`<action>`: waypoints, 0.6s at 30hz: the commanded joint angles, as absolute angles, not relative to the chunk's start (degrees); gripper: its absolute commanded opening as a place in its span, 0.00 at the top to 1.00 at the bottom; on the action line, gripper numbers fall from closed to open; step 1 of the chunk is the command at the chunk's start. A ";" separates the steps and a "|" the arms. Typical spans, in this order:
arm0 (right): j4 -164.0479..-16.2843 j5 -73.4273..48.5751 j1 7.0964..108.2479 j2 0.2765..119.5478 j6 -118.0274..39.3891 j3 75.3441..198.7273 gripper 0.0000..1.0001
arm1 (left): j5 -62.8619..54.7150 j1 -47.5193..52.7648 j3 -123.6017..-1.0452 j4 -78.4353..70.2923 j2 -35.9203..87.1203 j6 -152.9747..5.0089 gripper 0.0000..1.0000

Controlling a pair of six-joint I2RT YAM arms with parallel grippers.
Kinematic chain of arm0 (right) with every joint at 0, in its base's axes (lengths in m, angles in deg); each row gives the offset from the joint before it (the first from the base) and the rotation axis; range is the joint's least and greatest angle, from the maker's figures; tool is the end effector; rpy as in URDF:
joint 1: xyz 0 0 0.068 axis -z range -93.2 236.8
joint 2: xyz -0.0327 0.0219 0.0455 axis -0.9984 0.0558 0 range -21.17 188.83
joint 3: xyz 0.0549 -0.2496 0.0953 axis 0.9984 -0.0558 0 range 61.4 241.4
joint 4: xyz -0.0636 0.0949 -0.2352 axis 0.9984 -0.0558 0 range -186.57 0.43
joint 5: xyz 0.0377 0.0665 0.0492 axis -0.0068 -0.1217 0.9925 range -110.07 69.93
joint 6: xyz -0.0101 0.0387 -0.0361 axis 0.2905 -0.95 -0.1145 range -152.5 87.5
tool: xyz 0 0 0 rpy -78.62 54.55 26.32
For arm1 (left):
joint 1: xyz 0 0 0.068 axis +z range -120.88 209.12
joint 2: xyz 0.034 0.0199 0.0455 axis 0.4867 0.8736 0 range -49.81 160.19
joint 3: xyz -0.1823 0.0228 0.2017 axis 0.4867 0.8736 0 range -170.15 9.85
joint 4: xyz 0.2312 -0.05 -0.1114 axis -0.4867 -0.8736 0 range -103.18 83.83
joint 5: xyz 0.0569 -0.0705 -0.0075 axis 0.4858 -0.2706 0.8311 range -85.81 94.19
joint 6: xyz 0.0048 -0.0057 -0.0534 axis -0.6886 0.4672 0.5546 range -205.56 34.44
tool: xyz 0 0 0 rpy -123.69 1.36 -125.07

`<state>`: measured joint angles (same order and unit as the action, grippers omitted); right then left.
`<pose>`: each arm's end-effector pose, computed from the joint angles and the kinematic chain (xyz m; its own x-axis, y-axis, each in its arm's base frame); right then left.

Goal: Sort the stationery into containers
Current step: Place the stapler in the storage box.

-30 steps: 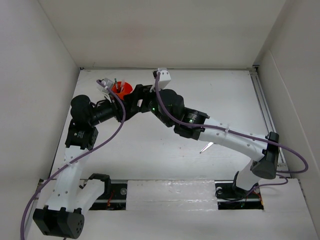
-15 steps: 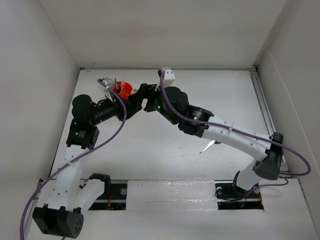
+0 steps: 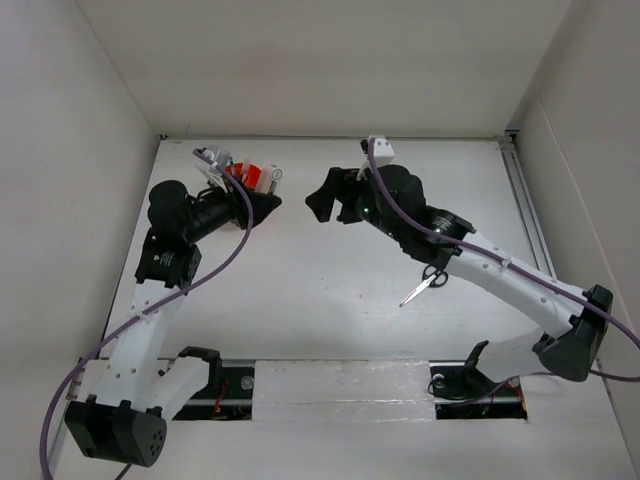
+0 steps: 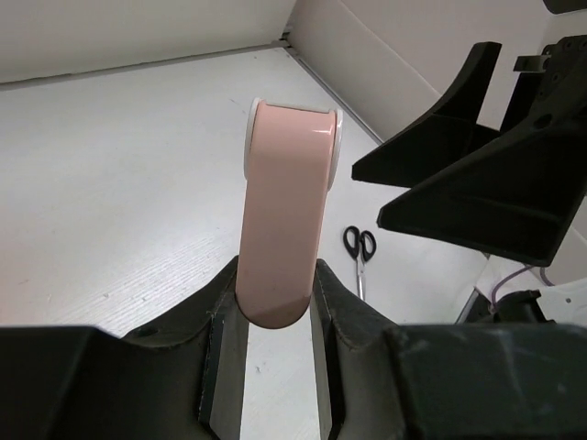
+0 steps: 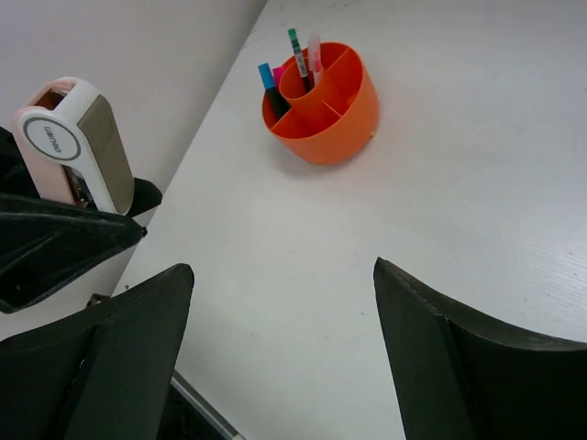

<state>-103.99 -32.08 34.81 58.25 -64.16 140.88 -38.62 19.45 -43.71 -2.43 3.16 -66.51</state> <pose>0.2040 0.2491 0.4063 -0.4693 0.2332 -0.8517 -0.4702 0.7504 0.4645 0.1982 -0.0583 0.3943 -0.1879 -0.2109 -0.9593 0.7722 0.5718 -0.2770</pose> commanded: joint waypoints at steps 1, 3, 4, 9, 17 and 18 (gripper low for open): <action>-103.55 -28.33 35.91 55.65 -62.91 139.98 0.15 | -37.21 19.54 -46.23 0.59 3.02 -67.55 1.00; -103.02 -27.63 35.91 55.65 -62.91 139.45 0.15 | -35.73 19.54 -46.23 0.59 3.02 -67.55 1.00; -103.02 -27.63 36.43 55.13 -62.91 139.45 0.15 | -33.89 19.54 -46.23 -0.10 3.02 -67.55 1.00; -103.55 -27.63 36.44 52.84 -61.86 137.35 0.15 | -19.59 19.54 -49.56 -7.83 5.30 -69.39 1.00; -103.55 -27.63 38.20 47.65 -60.81 131.98 0.15 | -3.65 19.54 -52.29 -16.54 8.20 -71.14 1.00; -103.55 -27.63 38.72 46.87 -60.81 131.98 0.15 | -1.46 19.54 -52.29 -17.33 9.07 -71.76 1.00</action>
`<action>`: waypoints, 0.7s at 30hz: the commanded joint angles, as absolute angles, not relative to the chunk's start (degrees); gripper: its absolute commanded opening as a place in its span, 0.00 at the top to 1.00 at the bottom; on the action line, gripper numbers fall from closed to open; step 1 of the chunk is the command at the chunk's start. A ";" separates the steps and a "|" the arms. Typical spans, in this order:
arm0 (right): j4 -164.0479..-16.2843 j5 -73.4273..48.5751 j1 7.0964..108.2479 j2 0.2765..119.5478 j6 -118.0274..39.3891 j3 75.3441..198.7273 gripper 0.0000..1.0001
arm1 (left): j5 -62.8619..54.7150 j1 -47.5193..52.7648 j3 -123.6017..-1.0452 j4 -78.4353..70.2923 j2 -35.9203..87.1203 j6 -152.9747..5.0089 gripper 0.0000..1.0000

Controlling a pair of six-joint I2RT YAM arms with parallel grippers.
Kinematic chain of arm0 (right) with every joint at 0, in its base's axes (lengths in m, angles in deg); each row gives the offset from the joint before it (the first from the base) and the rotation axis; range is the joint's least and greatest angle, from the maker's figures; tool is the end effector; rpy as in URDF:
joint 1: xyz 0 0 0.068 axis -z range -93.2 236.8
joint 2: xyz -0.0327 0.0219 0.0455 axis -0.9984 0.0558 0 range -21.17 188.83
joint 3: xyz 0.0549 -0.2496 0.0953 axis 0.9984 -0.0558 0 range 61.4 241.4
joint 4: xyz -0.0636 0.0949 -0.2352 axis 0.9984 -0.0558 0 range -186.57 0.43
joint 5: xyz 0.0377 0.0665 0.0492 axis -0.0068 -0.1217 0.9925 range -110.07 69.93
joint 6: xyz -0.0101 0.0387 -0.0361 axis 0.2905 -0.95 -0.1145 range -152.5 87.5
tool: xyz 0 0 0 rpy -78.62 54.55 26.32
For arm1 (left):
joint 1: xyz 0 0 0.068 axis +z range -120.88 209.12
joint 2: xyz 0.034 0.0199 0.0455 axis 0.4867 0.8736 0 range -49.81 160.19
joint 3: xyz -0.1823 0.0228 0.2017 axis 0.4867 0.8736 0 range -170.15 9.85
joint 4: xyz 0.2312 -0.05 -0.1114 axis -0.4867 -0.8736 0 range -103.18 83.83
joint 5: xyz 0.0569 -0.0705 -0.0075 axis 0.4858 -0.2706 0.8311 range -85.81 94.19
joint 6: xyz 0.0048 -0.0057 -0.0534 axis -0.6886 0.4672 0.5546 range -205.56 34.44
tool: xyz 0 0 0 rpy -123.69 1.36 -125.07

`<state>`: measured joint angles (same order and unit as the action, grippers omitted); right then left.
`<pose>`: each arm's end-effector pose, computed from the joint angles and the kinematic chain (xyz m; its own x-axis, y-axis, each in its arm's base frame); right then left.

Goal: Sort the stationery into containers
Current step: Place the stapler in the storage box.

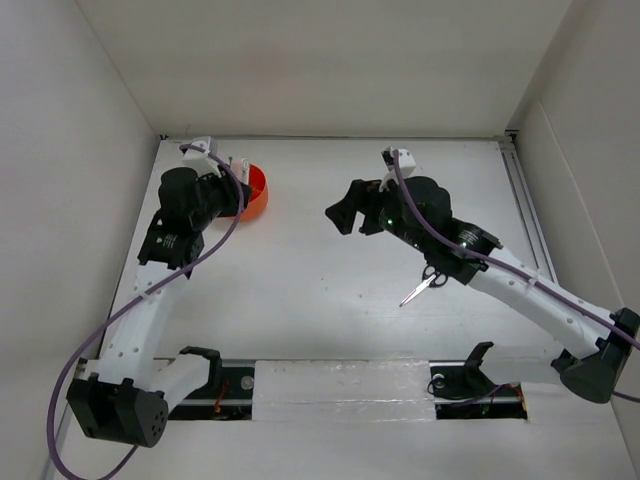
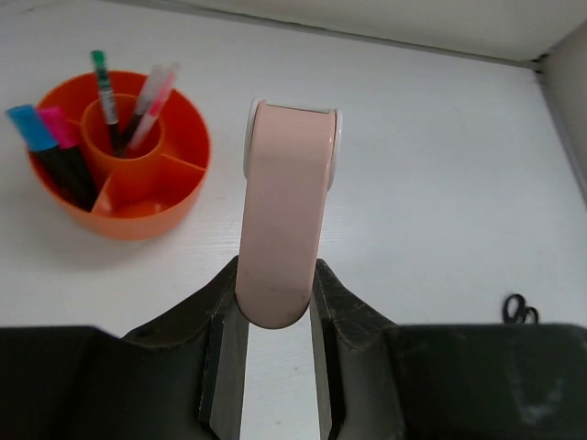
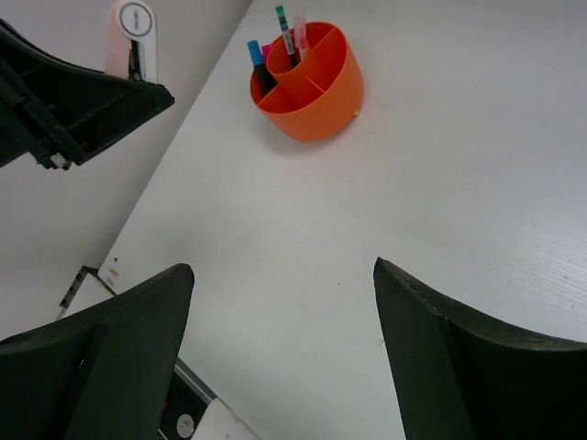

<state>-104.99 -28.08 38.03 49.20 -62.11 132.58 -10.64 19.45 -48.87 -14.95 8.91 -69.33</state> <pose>0.1890 0.2082 0.3981 -0.4685 0.2077 -0.8587 -0.4881 0.7493 0.4476 0.2302 -0.0484 0.3826 -0.2596 -0.2299 -0.9380 0.3533 0.8813 -0.3138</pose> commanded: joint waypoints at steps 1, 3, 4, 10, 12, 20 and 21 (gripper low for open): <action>-104.24 -27.63 38.72 45.99 -60.28 131.37 0.15 | 1.69 19.54 -52.29 -17.95 9.95 -72.46 1.00; -104.25 -27.10 39.33 45.11 -60.28 130.75 0.15 | 4.35 19.54 -52.29 -18.47 10.74 -74.04 1.00; -104.25 -27.10 39.34 44.58 -59.67 129.96 0.15 | 4.36 19.54 -52.82 -18.48 11.53 -74.74 1.00; -104.25 -25.25 40.66 40.97 -59.14 125.66 0.15 | 3.40 19.54 -57.12 -20.58 14.53 -86.05 1.00; -104.25 -24.03 41.27 39.31 -59.14 125.12 0.15 | 0.26 19.54 -59.14 -21.64 16.37 -90.37 1.00; -103.72 -21.03 44.44 38.16 -57.99 122.58 0.15 | 2.24 17.97 -74.44 -36.31 31.92 -96.72 1.00; -103.72 -20.25 44.96 38.16 -57.99 122.57 0.15 | 2.95 17.96 -74.44 -36.93 33.50 -96.72 1.00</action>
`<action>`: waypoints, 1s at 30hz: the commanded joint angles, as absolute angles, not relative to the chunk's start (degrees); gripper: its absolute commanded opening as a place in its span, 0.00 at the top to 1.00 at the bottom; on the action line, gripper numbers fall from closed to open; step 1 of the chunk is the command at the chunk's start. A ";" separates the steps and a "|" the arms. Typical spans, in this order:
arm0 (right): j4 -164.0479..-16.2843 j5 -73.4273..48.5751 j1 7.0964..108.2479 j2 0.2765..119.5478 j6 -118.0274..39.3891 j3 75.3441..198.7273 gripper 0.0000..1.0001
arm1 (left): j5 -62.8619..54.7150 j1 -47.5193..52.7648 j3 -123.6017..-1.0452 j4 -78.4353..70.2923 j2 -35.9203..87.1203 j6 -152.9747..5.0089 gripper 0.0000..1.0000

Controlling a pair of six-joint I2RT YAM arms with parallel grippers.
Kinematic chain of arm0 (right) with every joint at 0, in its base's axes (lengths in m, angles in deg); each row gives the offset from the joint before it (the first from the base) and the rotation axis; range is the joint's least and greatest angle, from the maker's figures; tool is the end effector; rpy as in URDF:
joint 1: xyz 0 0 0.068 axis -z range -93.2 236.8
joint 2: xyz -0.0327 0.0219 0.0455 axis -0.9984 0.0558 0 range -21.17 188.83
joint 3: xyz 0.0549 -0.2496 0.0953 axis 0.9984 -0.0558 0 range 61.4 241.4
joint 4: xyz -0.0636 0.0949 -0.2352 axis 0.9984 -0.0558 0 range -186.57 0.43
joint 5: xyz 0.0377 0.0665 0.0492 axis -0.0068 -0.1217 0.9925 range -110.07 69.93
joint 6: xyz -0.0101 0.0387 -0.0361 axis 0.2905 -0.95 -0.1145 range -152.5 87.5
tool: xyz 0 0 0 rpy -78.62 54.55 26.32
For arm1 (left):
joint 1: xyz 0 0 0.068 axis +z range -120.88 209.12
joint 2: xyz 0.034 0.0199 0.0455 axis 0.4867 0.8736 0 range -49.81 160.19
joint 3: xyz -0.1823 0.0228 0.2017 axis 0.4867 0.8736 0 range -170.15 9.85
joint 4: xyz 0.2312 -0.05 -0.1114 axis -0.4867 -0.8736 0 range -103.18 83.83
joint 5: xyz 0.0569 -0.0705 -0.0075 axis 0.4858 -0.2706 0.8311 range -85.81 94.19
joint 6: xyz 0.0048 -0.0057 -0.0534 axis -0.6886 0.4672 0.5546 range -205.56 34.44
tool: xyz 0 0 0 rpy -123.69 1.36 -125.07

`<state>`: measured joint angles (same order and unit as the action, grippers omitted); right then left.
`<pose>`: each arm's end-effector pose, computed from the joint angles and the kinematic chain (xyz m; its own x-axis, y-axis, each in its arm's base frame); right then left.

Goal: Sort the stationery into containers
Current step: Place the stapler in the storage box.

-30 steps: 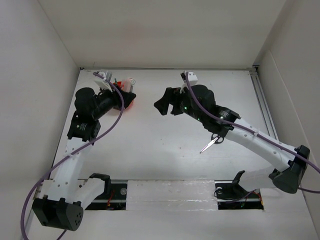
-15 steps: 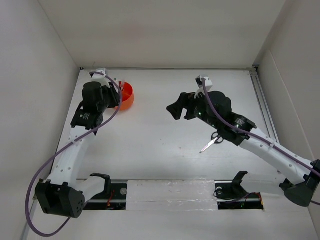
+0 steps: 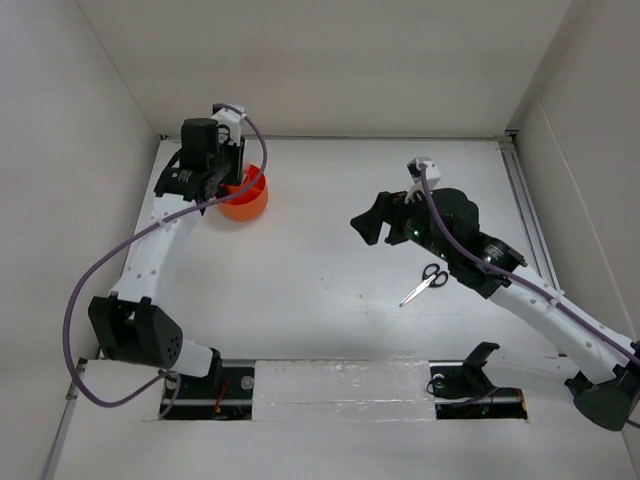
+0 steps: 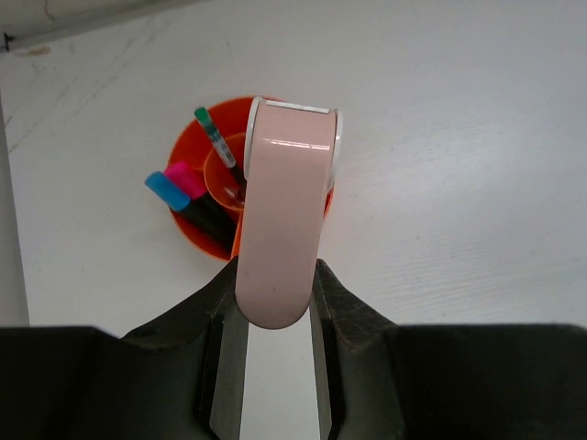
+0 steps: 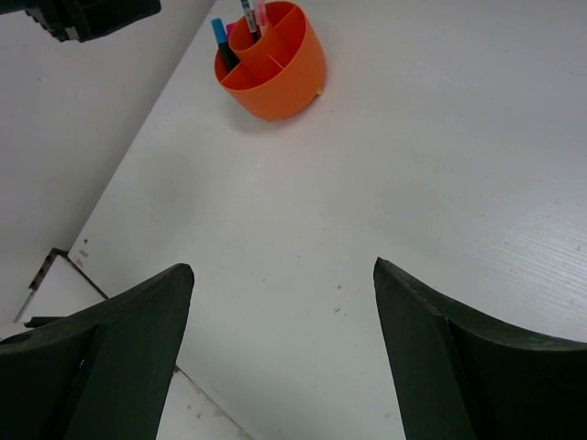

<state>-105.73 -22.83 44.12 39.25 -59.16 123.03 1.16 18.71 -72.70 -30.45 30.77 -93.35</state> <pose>0.1770 0.1609 0.3800 -0.4579 0.1874 -0.8690 -0.4895 0.7629 0.4224 0.3153 -0.0598 0.4007 -0.3390 0.1998 -0.9193 0.2770 0.9551 0.1054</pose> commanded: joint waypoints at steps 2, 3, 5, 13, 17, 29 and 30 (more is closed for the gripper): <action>-103.72 -19.63 44.96 37.54 -57.47 122.57 0.15 | 5.40 17.96 -72.61 -35.98 33.51 -96.72 1.00; -103.72 -19.63 44.96 36.85 -57.47 122.57 0.15 | 5.42 17.96 -71.46 -35.27 32.99 -96.72 1.00; -103.72 -19.10 45.49 36.84 -57.47 122.05 0.15 | 6.73 17.96 -68.47 -33.16 31.32 -97.34 1.00; -103.72 -17.34 45.49 35.70 -56.85 122.05 0.15 | -0.20 17.96 -67.23 -34.56 33.15 -99.71 1.00; -103.72 -17.34 46.01 35.08 -56.85 121.43 0.15 | -1.00 17.96 -69.16 -38.51 37.90 -97.79 1.00; -103.19 -15.76 46.02 35.08 -56.85 120.90 0.15 | 1.54 17.96 -66.52 -36.41 36.50 -97.08 1.00; -103.19 -15.76 46.02 35.08 -56.85 120.90 0.15 | 1.55 17.96 -67.23 -36.41 37.37 -97.08 1.00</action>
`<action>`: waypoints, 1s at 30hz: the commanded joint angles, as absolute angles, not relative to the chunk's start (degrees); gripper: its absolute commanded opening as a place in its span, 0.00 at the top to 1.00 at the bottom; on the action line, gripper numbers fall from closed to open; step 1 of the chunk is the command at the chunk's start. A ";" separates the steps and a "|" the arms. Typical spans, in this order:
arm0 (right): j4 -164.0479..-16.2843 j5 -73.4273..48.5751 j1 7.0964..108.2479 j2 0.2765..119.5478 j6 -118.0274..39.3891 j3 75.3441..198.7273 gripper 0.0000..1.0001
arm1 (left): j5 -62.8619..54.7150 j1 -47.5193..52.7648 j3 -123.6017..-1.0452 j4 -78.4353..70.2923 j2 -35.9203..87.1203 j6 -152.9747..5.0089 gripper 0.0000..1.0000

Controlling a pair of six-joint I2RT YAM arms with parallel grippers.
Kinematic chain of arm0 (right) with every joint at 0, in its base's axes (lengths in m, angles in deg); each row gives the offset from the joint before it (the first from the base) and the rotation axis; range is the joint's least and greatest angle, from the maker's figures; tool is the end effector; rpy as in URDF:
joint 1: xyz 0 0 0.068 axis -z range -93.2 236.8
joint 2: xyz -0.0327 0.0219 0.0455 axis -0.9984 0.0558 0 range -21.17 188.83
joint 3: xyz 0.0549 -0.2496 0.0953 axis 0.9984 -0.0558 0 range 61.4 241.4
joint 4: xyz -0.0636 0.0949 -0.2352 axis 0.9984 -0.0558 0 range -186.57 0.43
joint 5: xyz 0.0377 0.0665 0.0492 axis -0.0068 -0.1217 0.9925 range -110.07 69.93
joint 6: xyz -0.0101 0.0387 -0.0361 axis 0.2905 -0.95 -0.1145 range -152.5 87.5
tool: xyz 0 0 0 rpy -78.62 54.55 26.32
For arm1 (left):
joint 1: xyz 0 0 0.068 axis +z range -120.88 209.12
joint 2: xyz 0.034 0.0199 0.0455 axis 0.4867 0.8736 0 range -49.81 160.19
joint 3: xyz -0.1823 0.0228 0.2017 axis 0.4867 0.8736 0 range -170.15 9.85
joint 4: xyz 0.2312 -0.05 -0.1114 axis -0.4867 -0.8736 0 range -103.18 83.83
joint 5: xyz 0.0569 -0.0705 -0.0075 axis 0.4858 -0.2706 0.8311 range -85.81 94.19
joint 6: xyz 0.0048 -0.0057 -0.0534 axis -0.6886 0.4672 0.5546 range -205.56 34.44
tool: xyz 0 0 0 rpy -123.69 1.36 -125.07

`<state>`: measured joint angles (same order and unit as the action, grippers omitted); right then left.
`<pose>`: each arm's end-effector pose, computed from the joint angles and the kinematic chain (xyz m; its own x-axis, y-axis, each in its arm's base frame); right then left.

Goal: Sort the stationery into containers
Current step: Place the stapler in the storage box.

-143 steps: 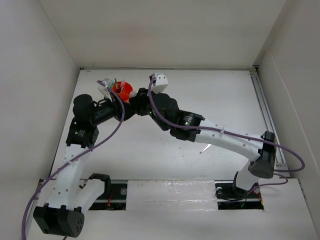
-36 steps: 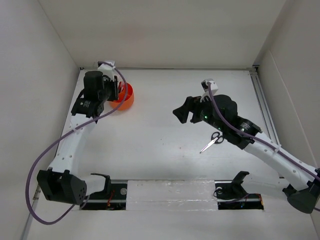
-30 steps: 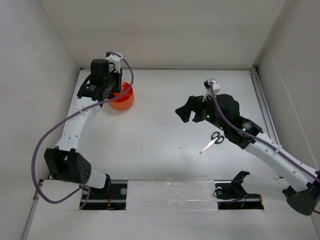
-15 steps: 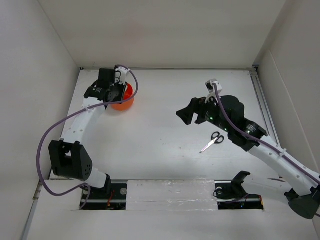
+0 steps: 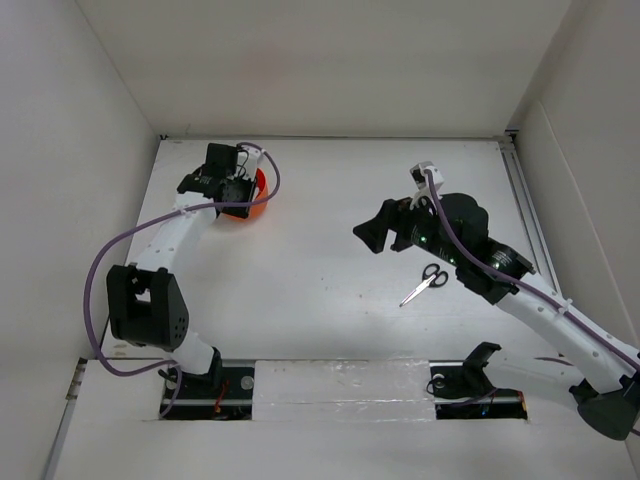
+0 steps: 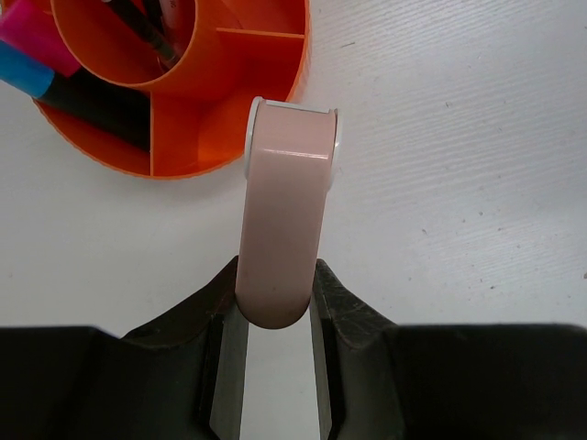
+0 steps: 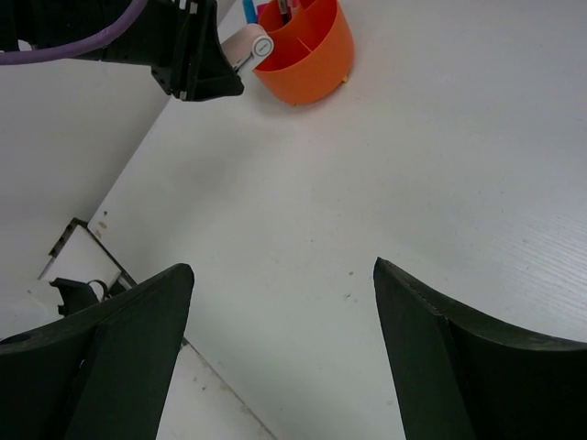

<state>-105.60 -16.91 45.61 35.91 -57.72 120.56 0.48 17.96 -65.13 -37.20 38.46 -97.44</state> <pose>0.1684 0.1500 0.3775 -0.4614 0.1616 -0.8724 -0.5540 0.7155 0.4255 0.3357 -0.0686 0.3029 -0.6217 0.3320 -0.7094 0.3745 0.9215 0.1030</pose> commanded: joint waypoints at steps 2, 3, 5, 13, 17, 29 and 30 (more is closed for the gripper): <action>-103.19 -15.76 46.02 34.56 -56.85 120.90 0.15 | 2.16 17.96 -68.10 -36.94 38.34 -97.08 1.00; -103.19 -15.76 46.02 34.55 -56.85 120.90 0.15 | 2.78 17.96 -68.64 -37.72 38.96 -97.08 1.00; -103.19 -15.76 46.02 34.55 -56.85 120.90 0.15 | 2.78 17.96 -69.95 -38.60 40.10 -97.08 1.00; -103.19 -15.76 46.02 34.03 -56.32 120.38 0.15 | 6.73 17.96 -71.19 -39.22 40.90 -97.08 1.00; -102.67 -15.76 46.02 34.03 -56.32 120.38 0.15 | 7.79 17.96 -71.89 -39.22 42.03 -97.08 1.00; -102.67 -15.76 46.02 34.03 -56.32 119.85 0.15 | 9.99 17.96 -73.12 -39.23 44.76 -96.55 1.00; -102.67 -15.76 46.02 34.03 -56.32 119.85 0.15 | 9.99 17.96 -73.12 -39.22 44.76 -96.55 1.00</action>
<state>-105.49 -16.49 45.61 35.10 -57.30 120.25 8.88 17.96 -70.84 -39.47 45.57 -97.07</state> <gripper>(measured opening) 0.853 0.229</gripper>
